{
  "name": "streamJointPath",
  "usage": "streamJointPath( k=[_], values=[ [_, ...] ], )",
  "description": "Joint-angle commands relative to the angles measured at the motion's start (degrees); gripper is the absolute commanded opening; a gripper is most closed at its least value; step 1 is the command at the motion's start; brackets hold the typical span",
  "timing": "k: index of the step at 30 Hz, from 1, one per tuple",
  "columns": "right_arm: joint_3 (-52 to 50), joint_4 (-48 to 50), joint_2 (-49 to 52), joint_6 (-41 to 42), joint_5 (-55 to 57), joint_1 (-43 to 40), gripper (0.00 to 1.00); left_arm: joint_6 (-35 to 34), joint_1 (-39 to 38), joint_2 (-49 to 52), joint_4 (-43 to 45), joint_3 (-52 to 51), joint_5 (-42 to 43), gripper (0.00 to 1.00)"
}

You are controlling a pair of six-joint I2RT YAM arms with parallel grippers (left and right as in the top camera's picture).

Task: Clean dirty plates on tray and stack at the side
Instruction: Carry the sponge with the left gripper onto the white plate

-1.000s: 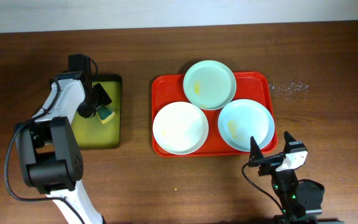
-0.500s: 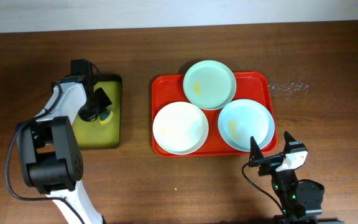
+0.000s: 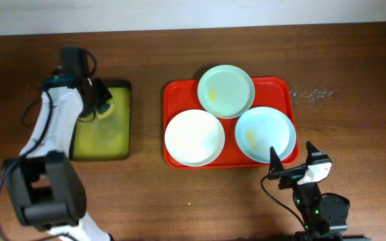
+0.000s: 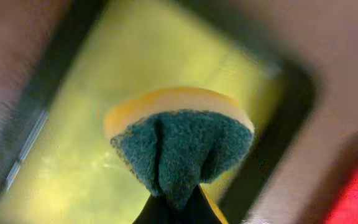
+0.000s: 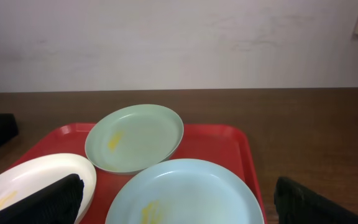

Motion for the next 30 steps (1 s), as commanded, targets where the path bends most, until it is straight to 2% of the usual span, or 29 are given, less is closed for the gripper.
streamJointPath(
  k=[1, 4, 8, 10, 12, 13, 14, 19, 21, 24, 28, 29, 30],
  values=[
    [-0.3, -0.2, -0.4, 0.2, 0.5, 0.5, 0.99, 3.8, 0.2, 4.0, -0.4, -2.6, -0.7, 0.00],
    [-0.3, -0.2, -0.4, 0.2, 0.5, 0.5, 0.99, 4.0, 0.2, -1.8, -8.1, 5.6, -0.1, 0.00],
    [-0.3, -0.2, -0.4, 0.2, 0.5, 0.5, 0.99, 4.0, -1.6, -10.7, -9.2, 7.5, 3.1, 0.00],
    [-0.3, -0.2, -0.4, 0.2, 0.5, 0.5, 0.99, 3.9, -4.4, -9.8, -10.3, 5.2, 3.5, 0.00],
    [-0.3, -0.2, -0.4, 0.2, 0.5, 0.5, 0.99, 4.3, -7.9, -8.3, -9.8, 0.0, 9.8, 0.00],
    [-0.3, -0.2, -0.4, 0.2, 0.5, 0.5, 0.99, 8.2, -12.2, -6.6, -8.0, -3.8, 16.1, 0.00],
    [-0.3, -0.2, -0.4, 0.2, 0.5, 0.5, 0.99, 8.9, -15.2, -5.7, -7.0, -5.9, 17.5, 0.00],
    [-0.3, -0.2, -0.4, 0.2, 0.5, 0.5, 0.99, 8.9, -29.0, -4.2, 0.5, -8.5, 17.2, 0.00],
    [-0.3, -0.2, -0.4, 0.2, 0.5, 0.5, 0.99, 6.4, -32.9, -3.9, 2.2, -8.5, 13.2, 0.00],
    [-0.3, -0.2, -0.4, 0.2, 0.5, 0.5, 0.99, 1.7, -37.1, 0.5, 4.3, -8.6, 6.1, 0.00],
    [-0.3, -0.2, -0.4, 0.2, 0.5, 0.5, 0.99, 1.7, -38.5, 6.8, 12.1, -8.6, 4.5, 0.00],
    [-0.3, -0.2, -0.4, 0.2, 0.5, 0.5, 0.99, 1.7, -38.4, 7.2, 13.0, -8.6, 4.5, 0.04],
    [-0.3, -0.2, -0.4, 0.2, 0.5, 0.5, 0.99, 1.8, -38.4, 7.0, 13.1, -8.5, 3.8, 0.27]
  ],
)
